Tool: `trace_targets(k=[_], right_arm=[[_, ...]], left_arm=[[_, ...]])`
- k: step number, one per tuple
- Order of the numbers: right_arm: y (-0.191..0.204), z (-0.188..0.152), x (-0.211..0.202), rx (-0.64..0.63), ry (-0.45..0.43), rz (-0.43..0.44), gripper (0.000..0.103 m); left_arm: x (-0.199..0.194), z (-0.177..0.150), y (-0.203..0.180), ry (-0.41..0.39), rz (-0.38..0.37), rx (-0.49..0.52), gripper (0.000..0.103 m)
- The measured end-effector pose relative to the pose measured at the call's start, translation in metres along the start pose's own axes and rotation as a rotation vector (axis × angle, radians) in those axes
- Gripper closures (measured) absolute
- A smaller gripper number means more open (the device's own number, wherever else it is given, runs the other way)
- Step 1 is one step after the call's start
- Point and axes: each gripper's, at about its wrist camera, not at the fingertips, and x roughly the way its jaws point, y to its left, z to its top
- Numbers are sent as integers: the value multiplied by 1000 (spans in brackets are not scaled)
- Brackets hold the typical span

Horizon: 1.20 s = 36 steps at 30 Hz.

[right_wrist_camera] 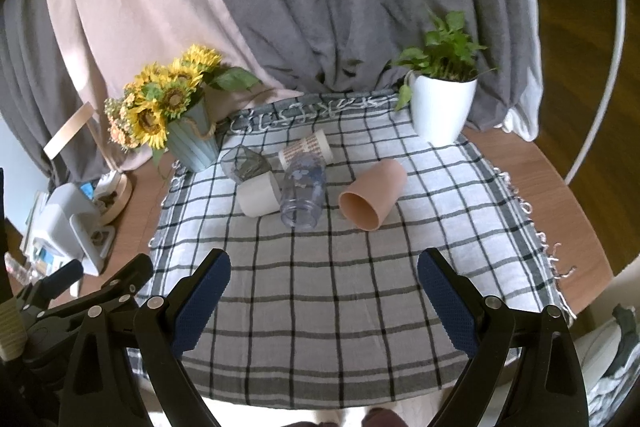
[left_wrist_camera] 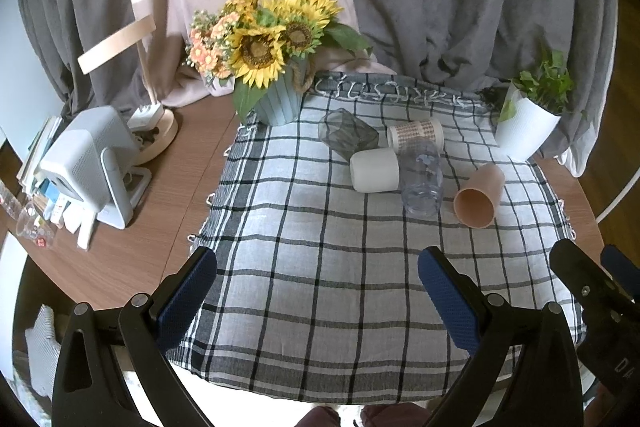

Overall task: Flip cup upside down
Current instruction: 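Reach the right tool to the glass tumbler and close on it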

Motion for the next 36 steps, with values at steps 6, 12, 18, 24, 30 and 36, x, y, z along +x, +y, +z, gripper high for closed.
trace_targets(k=[6,12,18,24,30,36], right_arm=[[15,6,35,-59,45,74,8],[29,22,67,-96,121,121,8],[37,40,101,-140,187,158,8],[49,67,137,-226,218,166,8],[65,93,178,-319,264,188,8],[85,109,221,-410,304,211,8]], left_arm=[[13,7,11,21,39,-53,0],[26,19,25,42,85,-144,0],[49,34,31,81,115,-208,0],[75,49,34,117,150,-284,0],[107,60,44,180,180,-393,0],[142,63,50,245,211,-447,0]])
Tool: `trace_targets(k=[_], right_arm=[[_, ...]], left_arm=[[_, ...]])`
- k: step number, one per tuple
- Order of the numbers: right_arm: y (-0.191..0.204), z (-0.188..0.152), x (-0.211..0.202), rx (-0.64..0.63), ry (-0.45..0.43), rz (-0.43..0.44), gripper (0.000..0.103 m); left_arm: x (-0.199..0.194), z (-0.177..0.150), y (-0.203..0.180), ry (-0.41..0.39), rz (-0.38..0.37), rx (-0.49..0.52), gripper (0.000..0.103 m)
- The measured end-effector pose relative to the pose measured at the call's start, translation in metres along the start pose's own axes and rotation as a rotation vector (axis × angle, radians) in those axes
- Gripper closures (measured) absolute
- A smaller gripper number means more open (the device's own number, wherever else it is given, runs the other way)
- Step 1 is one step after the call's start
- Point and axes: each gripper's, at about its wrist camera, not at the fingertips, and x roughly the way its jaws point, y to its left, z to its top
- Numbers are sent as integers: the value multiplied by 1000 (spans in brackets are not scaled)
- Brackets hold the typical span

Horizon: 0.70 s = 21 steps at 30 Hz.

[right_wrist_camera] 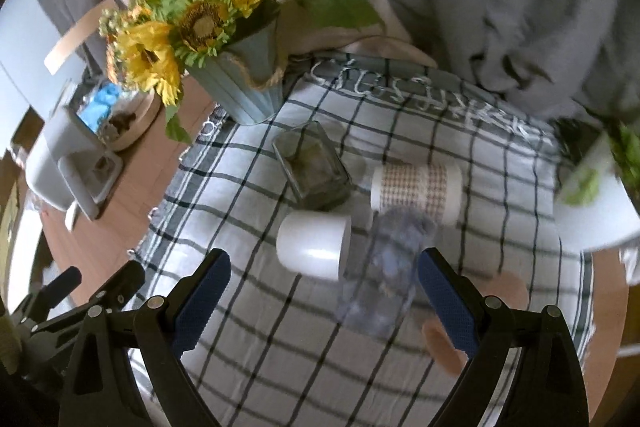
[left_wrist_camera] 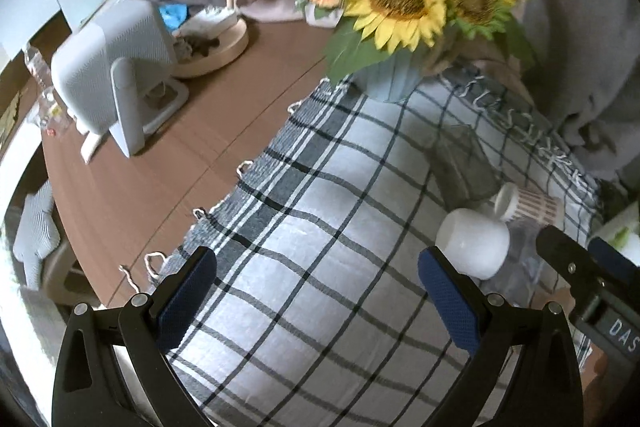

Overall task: Flip cup upside down
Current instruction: 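Reach the right tool to the glass tumbler and close on it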

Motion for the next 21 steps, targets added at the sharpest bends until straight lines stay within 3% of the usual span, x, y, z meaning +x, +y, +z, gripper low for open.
trace_targets(k=[5,14,21], right_arm=[[3,30,35,-75,62,14,8],[17,69,80,-212,98,10,9],[21,88,124,-247,230,22,9]], left_arm=[[22,8,1,46,20,-74,0],[61,24,-4,95,59,-138,0],[84,31,-15,147,65,-147,0]])
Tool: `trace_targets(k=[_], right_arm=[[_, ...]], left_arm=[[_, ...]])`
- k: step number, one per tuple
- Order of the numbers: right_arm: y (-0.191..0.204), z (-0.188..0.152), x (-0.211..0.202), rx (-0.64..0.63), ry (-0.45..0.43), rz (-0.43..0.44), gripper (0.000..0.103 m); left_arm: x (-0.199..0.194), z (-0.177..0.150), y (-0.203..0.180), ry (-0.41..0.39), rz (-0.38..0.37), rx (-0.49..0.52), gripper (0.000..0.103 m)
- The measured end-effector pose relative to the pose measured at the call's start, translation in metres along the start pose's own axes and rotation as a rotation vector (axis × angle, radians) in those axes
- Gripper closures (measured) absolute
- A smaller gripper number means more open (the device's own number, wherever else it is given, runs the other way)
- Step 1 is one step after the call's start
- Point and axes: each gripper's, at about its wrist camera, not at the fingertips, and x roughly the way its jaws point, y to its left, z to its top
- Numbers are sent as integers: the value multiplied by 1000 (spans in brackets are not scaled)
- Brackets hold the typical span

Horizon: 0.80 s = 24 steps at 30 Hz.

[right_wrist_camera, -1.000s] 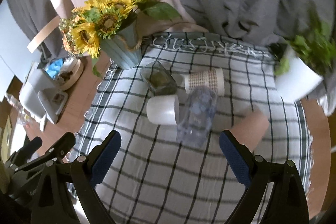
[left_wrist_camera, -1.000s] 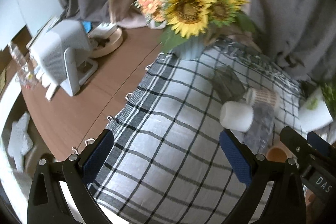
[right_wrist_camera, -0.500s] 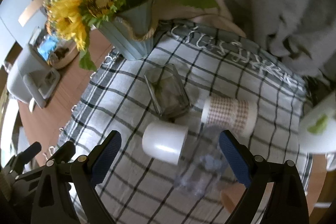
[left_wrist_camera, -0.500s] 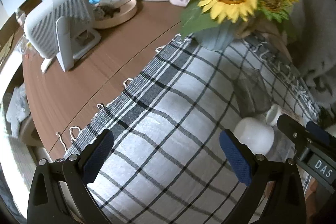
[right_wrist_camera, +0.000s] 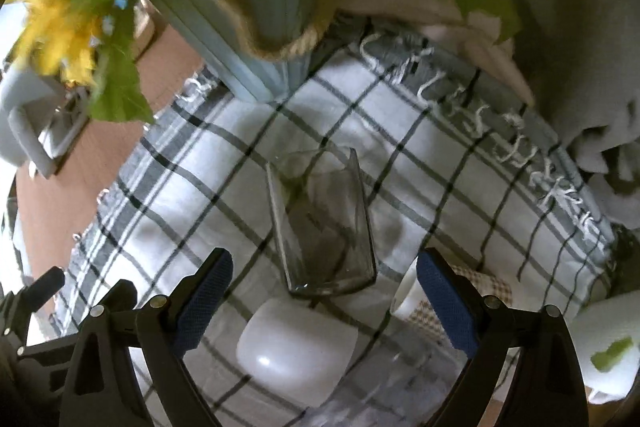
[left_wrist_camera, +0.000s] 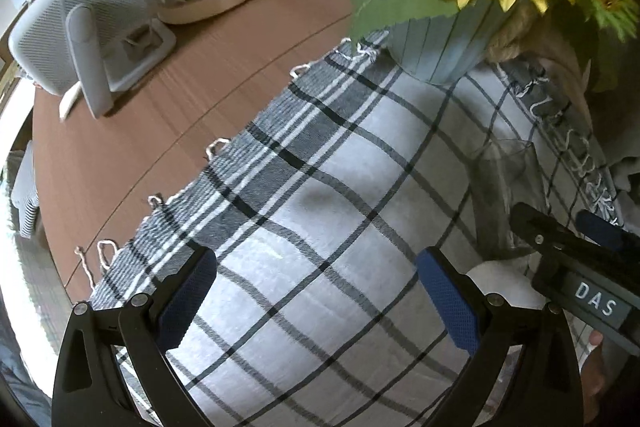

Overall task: Flip cup upside down
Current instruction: 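Reach the right tool to the glass tumbler and close on it, then lift the glass tumbler with the right tool and carry it toward the cloth's middle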

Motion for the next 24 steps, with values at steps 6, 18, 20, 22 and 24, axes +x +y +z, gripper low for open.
trace_targets(k=[6,18,20,22,24], right_arm=[[-1,11,30,-29,81,1,9],[-2,15,86,6,204,14,24],[-2,13,93,17,212,32,33],[-2,11,98,29,211,50,33],[-2,11,99,29,204,48,33]], left_arm=[[18,7,-9,34,6,4,0],[42,26,-7,55,33,-25,0],[44,29,-7,55,30,-25,0],[45,32,-5,53,39,-23,0],[46,32,-5,51,47,-19,0]])
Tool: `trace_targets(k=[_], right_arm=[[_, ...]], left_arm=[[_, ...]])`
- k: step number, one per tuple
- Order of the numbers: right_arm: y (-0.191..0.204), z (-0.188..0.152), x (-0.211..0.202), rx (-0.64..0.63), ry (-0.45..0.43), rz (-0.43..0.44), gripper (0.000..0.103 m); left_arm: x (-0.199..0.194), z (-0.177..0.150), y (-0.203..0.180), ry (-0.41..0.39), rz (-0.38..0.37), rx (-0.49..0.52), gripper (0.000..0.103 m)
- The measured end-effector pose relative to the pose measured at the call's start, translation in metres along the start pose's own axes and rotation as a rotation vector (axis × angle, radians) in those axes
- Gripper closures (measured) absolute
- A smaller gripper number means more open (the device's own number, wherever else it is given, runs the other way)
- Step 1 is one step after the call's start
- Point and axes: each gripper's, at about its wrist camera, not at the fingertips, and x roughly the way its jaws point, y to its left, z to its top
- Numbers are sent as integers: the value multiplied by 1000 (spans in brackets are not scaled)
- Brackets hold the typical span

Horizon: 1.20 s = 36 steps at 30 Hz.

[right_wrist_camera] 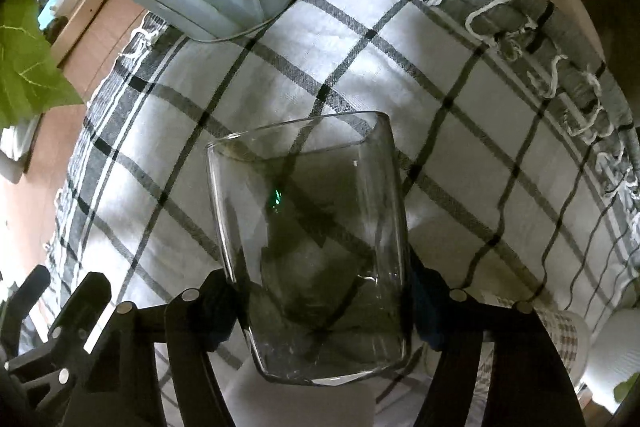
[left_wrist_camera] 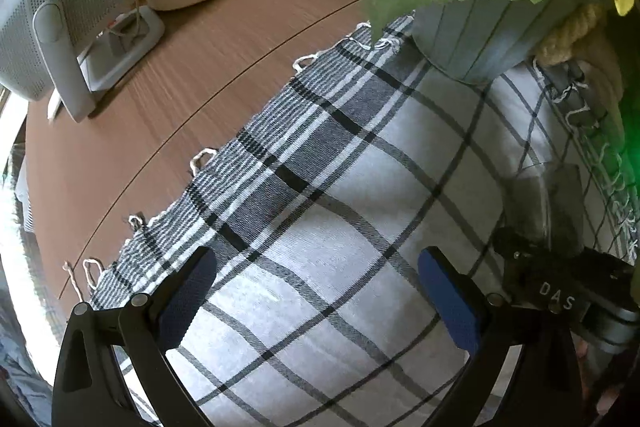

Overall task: Flip cup upside down
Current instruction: 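Lift the glass tumbler with the right tool and carry it toward the cloth's middle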

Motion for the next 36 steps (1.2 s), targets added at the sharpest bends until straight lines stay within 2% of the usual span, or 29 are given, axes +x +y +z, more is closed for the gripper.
trace_targets(k=[10,17,20,25,28,36], right_arm=[[3,-7,-26,11,-65,5,34],[5,-47,-63,51,-138,4,34],[-2,-50,-88,79,-170,10,34],[0,-73,-125,141,-214,15,34],[2,-101,-144,191,-230,31,34],[6,-166,-161,368,-254,41,34]], left_arm=[[-14,-7,12,-27,-11,6,0],[-44,-21,16,-76,-40,34,0],[-56,-27,20,-91,-58,56,0],[-78,-39,28,-127,-73,119,0],[-88,-45,32,-140,-86,162,0],[-102,-74,43,-164,-98,306,0]])
